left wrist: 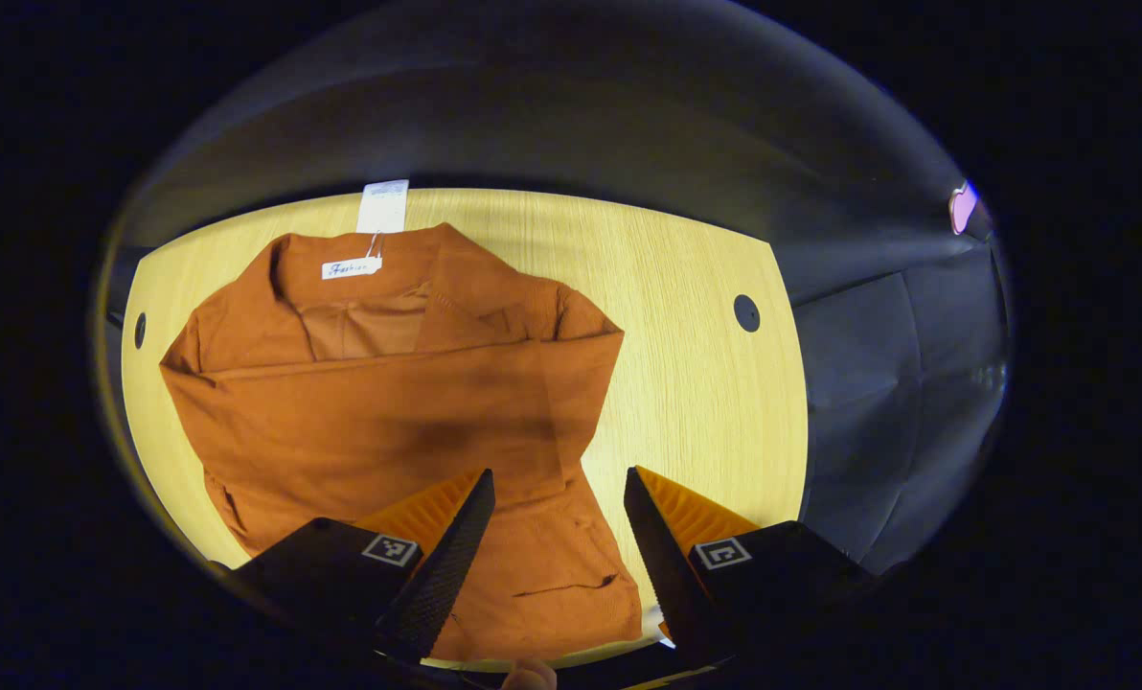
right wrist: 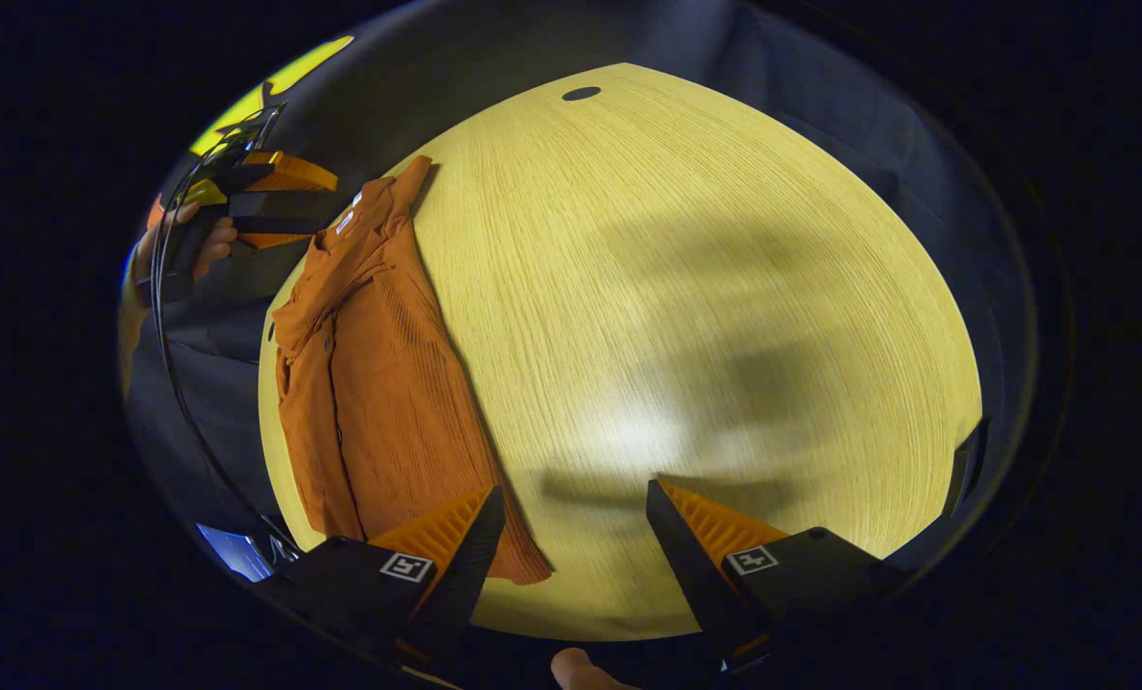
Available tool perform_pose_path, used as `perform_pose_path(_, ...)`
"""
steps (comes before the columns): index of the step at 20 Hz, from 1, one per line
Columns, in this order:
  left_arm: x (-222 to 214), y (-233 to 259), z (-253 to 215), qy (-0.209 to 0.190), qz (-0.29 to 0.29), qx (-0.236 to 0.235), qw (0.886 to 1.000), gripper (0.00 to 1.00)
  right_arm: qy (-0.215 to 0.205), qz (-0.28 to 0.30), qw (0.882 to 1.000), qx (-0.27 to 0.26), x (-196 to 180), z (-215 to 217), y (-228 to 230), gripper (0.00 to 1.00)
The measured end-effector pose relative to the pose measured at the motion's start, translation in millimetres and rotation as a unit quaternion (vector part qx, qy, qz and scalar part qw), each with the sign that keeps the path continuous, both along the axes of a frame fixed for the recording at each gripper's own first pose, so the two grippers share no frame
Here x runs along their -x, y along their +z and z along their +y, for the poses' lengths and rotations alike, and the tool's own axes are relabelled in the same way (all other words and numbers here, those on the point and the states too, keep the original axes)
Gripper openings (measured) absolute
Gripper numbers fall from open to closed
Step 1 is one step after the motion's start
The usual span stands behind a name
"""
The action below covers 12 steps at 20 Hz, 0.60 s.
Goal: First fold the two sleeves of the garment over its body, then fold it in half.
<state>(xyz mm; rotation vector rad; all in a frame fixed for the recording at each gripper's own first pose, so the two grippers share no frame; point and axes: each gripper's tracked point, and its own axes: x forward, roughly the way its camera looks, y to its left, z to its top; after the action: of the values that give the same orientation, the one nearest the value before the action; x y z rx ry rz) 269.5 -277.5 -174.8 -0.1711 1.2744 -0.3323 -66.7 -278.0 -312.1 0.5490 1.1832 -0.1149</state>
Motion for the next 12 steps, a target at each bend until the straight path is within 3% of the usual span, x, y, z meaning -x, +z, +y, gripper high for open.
perform_pose_path(3,29,9,21,0.006,-0.004,0.018,1.000,0.95,0.009,0.000,1.000,0.007,-3,7,4,0.94)
perform_pose_path(7,73,-1,74,0.003,-0.006,-0.001,1.000,0.96,0.032,-0.006,0.999,0.008,-4,25,9,0.94)
perform_pose_path(12,136,-20,143,0.039,0.020,-0.008,0.999,0.96,0.066,-0.009,0.998,0.018,0,42,11,0.94)
